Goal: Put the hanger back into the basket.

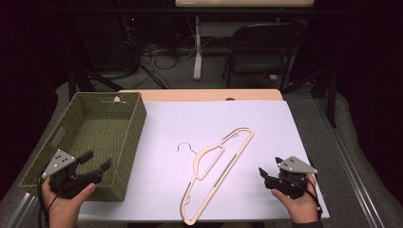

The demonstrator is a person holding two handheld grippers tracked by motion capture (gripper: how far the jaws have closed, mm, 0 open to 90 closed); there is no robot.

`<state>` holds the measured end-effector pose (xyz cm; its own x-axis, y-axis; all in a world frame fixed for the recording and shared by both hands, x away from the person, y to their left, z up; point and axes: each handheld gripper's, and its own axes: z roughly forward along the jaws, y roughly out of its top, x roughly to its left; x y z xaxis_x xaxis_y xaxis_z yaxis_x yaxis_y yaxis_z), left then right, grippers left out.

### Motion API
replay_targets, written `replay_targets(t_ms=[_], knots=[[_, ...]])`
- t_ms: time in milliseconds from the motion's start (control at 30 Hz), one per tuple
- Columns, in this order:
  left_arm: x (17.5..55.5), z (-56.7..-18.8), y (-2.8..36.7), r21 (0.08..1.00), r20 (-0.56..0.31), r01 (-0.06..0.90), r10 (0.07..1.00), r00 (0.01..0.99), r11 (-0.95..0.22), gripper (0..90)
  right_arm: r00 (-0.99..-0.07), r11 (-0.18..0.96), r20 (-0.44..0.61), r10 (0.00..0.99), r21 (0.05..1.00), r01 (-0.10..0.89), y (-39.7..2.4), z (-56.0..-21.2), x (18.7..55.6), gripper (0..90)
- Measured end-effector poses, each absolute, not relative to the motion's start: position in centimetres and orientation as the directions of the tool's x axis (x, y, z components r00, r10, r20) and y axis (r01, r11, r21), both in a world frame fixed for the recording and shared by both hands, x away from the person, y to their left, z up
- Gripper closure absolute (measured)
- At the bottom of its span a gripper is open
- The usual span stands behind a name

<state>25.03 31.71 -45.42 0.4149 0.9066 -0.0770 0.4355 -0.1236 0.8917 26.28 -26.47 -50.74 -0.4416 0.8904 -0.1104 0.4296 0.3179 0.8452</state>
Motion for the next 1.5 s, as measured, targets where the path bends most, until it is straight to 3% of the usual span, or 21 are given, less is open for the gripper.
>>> replay_targets(t_ms=[300, 467, 1100, 1500], knots=[[25.1, -45.4, 31.7, 0.869, -0.083, 0.474, 0.902, 0.424, -0.143, 26.9, -0.480, 0.342, -0.082, 0.873, 0.805, 0.485, -25.9, -50.5, 27.0, 31.2], [25.0, -45.4, 31.6, 0.867, -0.082, 0.476, 0.900, 0.428, -0.147, 27.1, -0.518, 0.404, -0.087, 0.851, 0.738, 0.540, -26.0, -50.6, 27.8, 30.9], [24.7, -44.9, 31.5, 0.880, -0.069, 0.451, 0.898, 0.436, -0.151, 27.9, -0.652, 0.565, -0.080, 0.754, 0.586, 0.581, -24.6, -49.7, 30.9, 32.0], [24.8, -45.1, 31.1, 0.873, -0.069, 0.459, 0.893, 0.445, -0.161, 28.1, -0.742, 0.679, -0.090, 0.665, 0.486, 0.550, -20.7, -48.3, 34.0, 38.1]])
